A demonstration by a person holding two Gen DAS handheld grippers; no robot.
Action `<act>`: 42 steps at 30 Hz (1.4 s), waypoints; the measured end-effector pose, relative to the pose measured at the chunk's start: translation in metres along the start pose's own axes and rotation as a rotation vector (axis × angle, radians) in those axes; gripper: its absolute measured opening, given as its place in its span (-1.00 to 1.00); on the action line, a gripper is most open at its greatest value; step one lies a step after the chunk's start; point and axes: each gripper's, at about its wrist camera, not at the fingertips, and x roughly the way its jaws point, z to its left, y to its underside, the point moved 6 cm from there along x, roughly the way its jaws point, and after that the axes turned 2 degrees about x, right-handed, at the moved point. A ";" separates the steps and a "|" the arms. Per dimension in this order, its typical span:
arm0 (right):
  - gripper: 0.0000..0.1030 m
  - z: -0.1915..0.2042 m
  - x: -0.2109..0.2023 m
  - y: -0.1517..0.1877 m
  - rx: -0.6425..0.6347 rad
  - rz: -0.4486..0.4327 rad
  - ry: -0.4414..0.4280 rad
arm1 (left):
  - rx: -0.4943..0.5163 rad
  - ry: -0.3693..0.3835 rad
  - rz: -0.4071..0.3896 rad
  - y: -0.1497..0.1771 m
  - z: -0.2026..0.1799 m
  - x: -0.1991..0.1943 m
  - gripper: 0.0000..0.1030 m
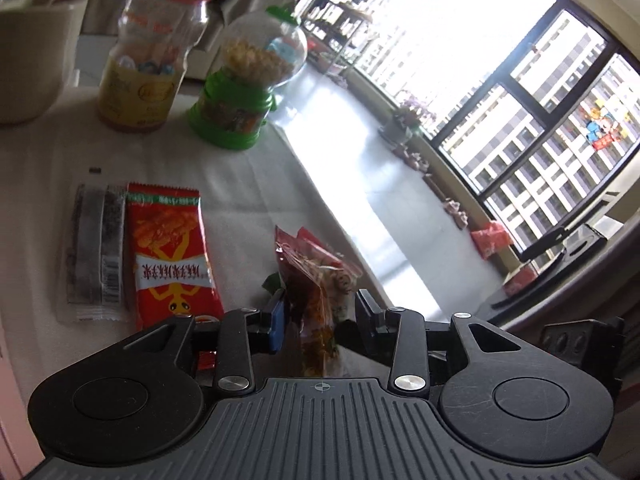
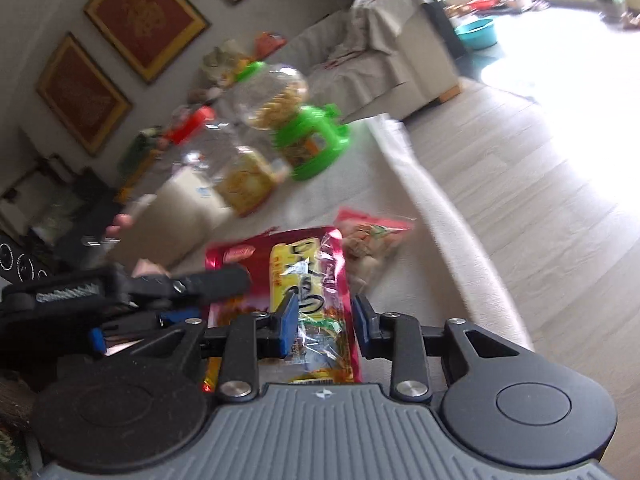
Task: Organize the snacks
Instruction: 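Grasp the red snack bag with yellow label using the left tool, then grasp the brown swirl lollipop with the right tool while the left tool holds the red bag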
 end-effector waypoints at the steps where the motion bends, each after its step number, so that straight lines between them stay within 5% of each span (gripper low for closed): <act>1: -0.49 0.002 -0.001 0.001 0.002 0.010 -0.024 | 0.002 -0.006 0.000 0.001 -0.001 -0.003 -0.22; 5: -0.49 0.006 0.006 0.007 -0.011 0.055 -0.032 | -0.024 -0.072 0.057 0.013 0.011 0.012 -0.27; 10: -0.52 0.008 0.012 0.009 -0.045 0.057 0.009 | -0.221 0.001 0.087 0.025 0.037 0.028 -0.44; 14: -0.42 0.004 0.010 0.005 -0.035 0.046 0.014 | -0.258 0.050 0.062 0.028 0.044 0.024 -0.52; 22: -0.39 -0.004 0.008 0.003 -0.042 -0.007 0.094 | -0.094 -0.050 -0.026 0.031 0.020 -0.020 -0.54; 27: -0.40 0.001 0.009 0.004 -0.067 0.002 0.092 | 0.191 -0.338 -0.072 0.023 -0.010 -0.030 -0.52; 29: -0.40 -0.002 0.008 0.003 -0.057 -0.006 0.102 | 0.235 -0.383 -0.041 0.019 -0.014 -0.022 -0.52; 35: -0.40 -0.004 0.008 0.002 -0.040 -0.009 0.098 | 0.372 -0.421 0.052 0.016 -0.040 -0.009 -0.54; 38: -0.40 -0.004 0.008 0.002 -0.038 -0.008 0.097 | 0.310 -0.377 0.108 0.025 -0.028 0.012 -0.55; 42: -0.38 -0.005 0.007 0.002 -0.035 -0.012 0.093 | 0.183 -0.310 0.043 0.021 -0.009 0.011 -0.57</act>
